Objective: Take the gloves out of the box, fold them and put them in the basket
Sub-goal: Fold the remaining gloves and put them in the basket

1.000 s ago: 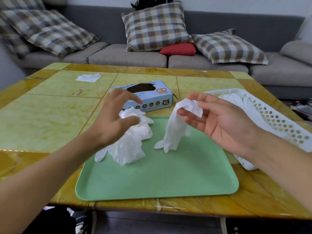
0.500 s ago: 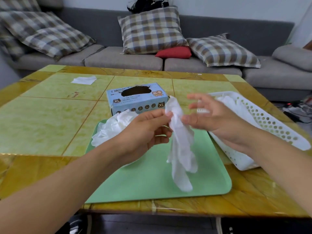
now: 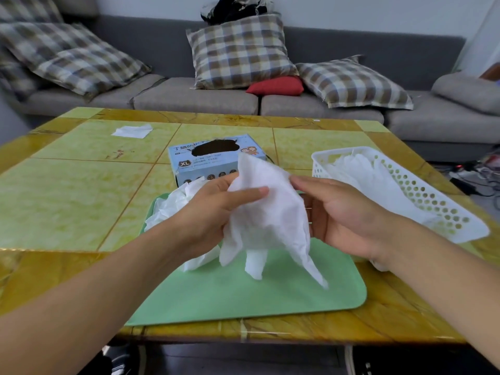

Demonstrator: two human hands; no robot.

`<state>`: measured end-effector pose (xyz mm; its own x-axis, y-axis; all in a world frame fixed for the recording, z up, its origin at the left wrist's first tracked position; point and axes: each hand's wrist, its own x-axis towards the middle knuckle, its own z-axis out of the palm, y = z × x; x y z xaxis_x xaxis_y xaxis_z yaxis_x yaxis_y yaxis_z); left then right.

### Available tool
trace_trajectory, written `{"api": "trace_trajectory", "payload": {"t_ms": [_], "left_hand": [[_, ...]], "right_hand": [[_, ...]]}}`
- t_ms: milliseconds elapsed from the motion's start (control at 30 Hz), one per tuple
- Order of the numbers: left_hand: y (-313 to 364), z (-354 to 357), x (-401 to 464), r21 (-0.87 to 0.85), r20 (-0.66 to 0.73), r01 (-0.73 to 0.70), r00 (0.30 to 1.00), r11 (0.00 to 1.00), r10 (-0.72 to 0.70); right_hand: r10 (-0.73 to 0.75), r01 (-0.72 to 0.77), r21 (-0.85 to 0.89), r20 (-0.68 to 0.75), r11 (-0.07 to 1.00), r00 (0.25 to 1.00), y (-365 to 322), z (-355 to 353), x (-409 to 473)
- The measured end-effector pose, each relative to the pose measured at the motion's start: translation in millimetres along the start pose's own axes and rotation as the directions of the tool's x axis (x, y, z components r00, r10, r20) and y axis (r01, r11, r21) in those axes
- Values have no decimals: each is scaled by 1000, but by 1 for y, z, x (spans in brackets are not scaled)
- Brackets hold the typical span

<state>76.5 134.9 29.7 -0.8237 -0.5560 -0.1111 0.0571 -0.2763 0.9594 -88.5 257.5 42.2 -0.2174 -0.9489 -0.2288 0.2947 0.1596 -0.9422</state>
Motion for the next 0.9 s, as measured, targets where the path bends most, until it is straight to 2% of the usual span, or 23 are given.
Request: {"api": "trace_trajectory", "payload": {"t_ms": [100,167,200,367,400,467,500,567,633,667,700,733,767,800,833,900], "left_hand": [[-4,7,-3,48,-104,-17,994,999,22],[-5,11,-6,52,-148,-31,988,998,39],[-5,13,-6,56,-166,-29,985,998,38],[-1,5,9,210,-206,101,977,973,-57],[2,3,12,234,-213,81,976,969,-30],[12,0,20,291,-199,-73,971,954,135],[20,0,22,330,-158,-194,953,924,257],[35,3,19,422,-26,-436,871,795,491],[42,4,15,492,96,-588,769,642,632],[40,2,15,550,132,-606,743,575,657],[34,-2,15,623,164,-591,740,513,653],[25,-6,16,692,197,-553,763,464,615],[13,-11,18,749,233,-505,807,429,543],[0,-17,20,791,280,-465,852,396,442],[-12,-23,22,824,328,-438,887,360,326],[-34,-31,21,857,395,-412,911,311,119]], "right_hand": [[154,-164,76,124,984,980,-1,-4,-2],[141,-160,81,207,984,968,2,-3,-3],[124,-137,55,197,989,973,4,-3,-3],[45,-52,-122,-64,991,997,2,-10,14],[-2,-14,-153,-103,988,995,-1,-11,19],[-217,170,-249,-173,954,961,-10,-13,26],[-363,302,-294,-179,907,914,-17,-13,27],[-634,548,-395,-123,737,764,-34,-12,22],[-782,637,-576,-5,511,623,-42,-17,12],[-794,612,-665,45,429,606,-41,-23,7],[-769,569,-720,77,398,635,-37,-29,3],[-704,514,-749,91,417,704,-30,-35,1],[-589,425,-782,93,455,802,-22,-40,1],[-425,317,-835,113,449,898,-12,-44,2],[-241,241,-899,159,365,958,-1,-47,3],[24,223,-962,229,161,973,17,-50,5]]}}
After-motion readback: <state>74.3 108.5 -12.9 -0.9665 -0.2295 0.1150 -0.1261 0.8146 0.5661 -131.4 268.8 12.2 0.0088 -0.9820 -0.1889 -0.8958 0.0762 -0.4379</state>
